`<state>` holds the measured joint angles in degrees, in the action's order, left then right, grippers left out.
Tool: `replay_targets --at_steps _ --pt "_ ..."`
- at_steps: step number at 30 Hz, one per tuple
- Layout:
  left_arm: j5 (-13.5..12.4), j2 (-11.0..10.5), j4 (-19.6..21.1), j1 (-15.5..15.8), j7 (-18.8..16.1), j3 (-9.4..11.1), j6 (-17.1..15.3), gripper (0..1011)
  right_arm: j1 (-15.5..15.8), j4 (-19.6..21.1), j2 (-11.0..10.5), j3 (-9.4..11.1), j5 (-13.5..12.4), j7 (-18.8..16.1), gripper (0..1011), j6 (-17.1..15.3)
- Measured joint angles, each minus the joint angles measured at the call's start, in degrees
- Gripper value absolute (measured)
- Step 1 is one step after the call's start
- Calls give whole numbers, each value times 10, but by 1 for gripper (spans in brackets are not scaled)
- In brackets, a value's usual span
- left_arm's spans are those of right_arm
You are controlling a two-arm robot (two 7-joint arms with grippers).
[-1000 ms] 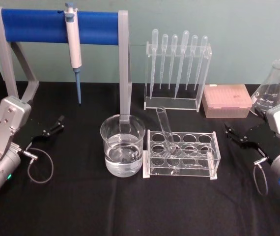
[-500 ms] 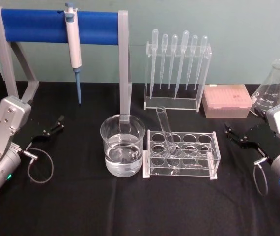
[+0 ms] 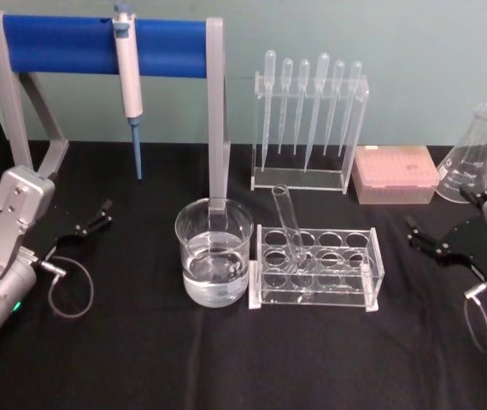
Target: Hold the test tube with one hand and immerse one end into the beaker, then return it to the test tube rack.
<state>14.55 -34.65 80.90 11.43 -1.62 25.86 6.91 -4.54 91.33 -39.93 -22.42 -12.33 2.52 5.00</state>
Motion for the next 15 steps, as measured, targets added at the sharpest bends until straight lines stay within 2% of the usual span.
replay_targets --at_steps 3,6,7,11,15 --pt "0 0 0 0 0 0 0 1000 29 47 -28 18 -11 -13 1003 -7" --pt "0 0 0 0 0 0 0 1000 49 82 -52 33 -40 -50 1002 -11" --pt "0 0 0 0 0 0 0 1000 55 98 -61 36 -55 -74 1002 -12" --pt "0 0 0 0 0 0 0 1000 60 124 -70 34 -79 -122 1002 -17" --pt "0 0 0 0 0 0 0 1000 44 132 -60 16 -84 -160 1002 -29"
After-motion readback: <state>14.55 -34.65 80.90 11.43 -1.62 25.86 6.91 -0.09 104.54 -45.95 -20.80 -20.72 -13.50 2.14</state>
